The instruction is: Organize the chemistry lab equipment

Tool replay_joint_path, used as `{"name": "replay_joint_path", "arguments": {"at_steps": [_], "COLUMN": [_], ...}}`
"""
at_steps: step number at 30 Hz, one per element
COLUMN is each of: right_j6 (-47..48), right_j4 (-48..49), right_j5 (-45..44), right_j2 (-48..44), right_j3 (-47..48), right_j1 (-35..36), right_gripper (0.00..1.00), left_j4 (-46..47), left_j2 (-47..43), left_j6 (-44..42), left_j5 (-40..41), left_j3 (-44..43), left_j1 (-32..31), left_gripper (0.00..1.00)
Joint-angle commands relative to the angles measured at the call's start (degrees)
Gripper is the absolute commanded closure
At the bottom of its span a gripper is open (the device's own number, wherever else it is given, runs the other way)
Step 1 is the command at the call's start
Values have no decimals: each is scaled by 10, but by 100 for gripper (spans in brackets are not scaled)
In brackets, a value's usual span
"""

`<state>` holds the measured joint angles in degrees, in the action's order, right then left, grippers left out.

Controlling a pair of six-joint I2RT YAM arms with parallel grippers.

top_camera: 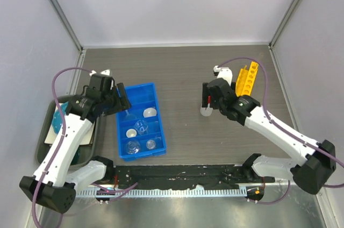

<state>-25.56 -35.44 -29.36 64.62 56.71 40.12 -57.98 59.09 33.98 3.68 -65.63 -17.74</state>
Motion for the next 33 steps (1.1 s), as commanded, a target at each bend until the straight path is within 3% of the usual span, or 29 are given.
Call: {"name": "replay_joint_path", "arguments": {"at_steps": [1, 10, 22, 33], "right_j6": [-2, -5, -9, -12], "right_j4": [49, 61, 56, 51], "right_j5": [22, 24, 30, 25], "right_j2": [46, 120, 156, 160], "right_j3": [37, 59, 71, 60], "right_j1": [-13, -29, -32, -32], "right_gripper": [17, 17, 30, 35], "left_j4": [11, 32, 29, 26], "left_j2": [-31, -77, -96, -103], "left_j6": [-13, -16, -27, -30], "left_j5": [-32, -71, -78, -75], "left_j3": [18, 55, 56, 57], "left_j1": [-2, -3, -3, -3], "left_gripper": [32, 32, 33, 33]}}
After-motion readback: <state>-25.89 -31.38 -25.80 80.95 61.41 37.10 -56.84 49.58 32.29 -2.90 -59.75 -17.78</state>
